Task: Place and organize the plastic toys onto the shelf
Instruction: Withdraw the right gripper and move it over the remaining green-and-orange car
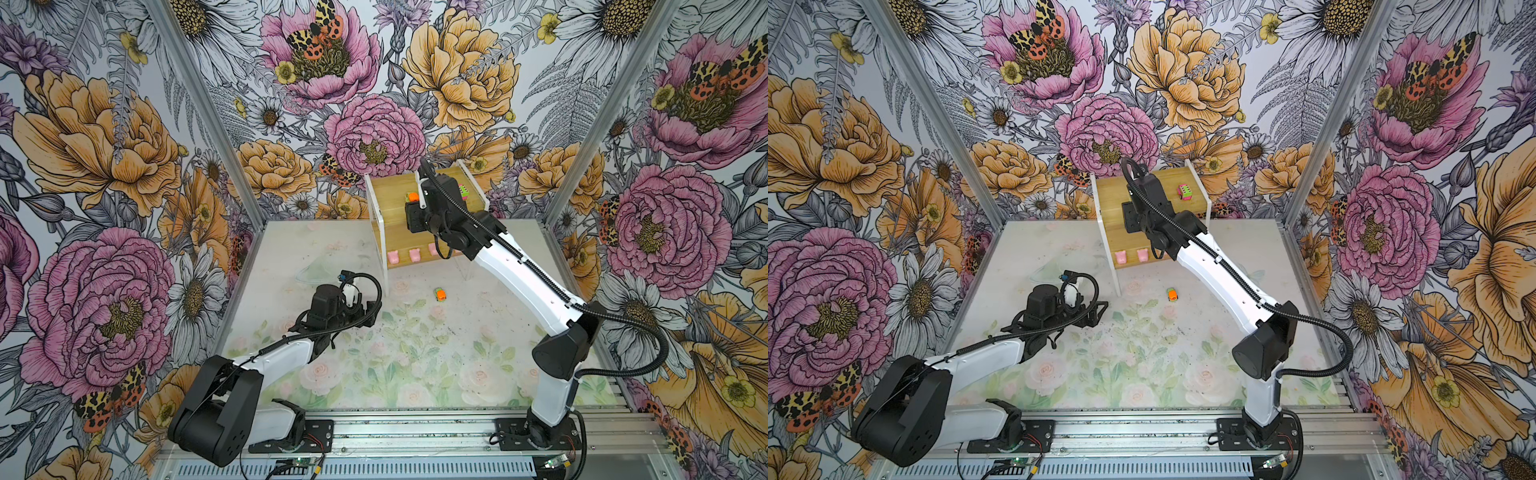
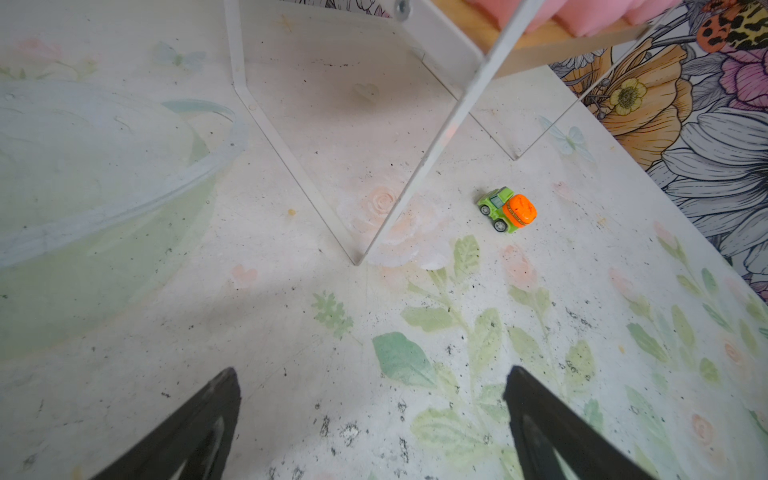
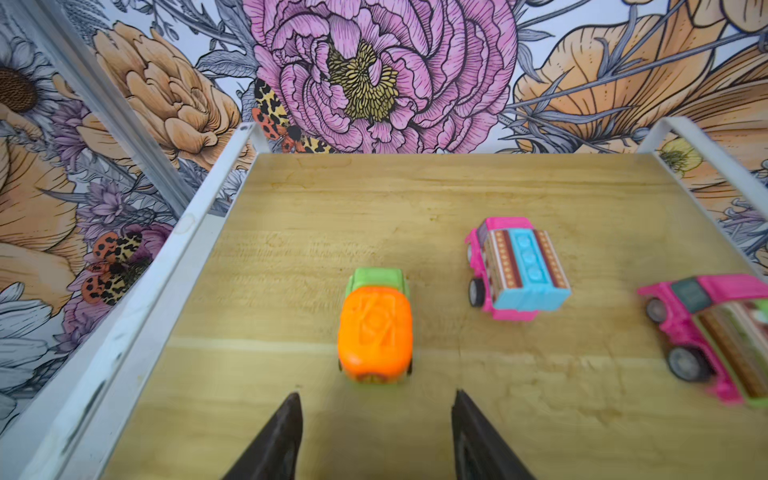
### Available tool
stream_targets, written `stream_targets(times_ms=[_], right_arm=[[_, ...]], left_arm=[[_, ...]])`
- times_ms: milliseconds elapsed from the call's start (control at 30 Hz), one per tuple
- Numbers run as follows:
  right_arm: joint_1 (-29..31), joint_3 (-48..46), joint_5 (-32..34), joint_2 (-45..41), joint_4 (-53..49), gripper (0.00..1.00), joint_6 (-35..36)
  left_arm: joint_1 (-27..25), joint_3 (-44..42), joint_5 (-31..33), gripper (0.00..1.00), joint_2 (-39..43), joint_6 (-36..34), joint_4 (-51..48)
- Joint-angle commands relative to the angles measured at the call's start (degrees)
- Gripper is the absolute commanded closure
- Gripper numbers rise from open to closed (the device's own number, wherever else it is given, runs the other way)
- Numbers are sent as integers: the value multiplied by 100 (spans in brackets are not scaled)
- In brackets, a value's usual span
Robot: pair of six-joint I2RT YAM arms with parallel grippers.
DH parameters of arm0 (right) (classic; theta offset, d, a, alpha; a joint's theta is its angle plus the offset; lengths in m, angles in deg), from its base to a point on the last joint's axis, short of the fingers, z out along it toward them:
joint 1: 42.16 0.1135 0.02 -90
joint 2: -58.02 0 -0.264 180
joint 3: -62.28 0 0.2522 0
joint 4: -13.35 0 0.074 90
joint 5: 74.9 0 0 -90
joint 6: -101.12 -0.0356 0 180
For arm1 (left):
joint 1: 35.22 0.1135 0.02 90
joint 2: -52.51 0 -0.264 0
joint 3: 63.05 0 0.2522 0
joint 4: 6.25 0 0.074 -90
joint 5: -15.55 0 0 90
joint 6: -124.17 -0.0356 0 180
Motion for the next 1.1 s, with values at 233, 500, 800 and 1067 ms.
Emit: stream_targets(times_ms=[233, 500, 800, 1067], right_arm=[[-49, -4505, -212, -3503, 1053, 38, 57], [-150, -8507, -593, -4627, 4368, 37, -175], [-638, -9608, -876, -3736, 6221, 37, -488], [-862, -9302, -1244, -2576, 6906, 37, -158]], left_arm=[[70, -61, -35, 1, -51, 26, 162], [41, -67, -33, 1, -81, 85, 223], [3, -261, 193, 1, 144, 192, 265], [-58, -219, 264, 1, 41, 234, 282]])
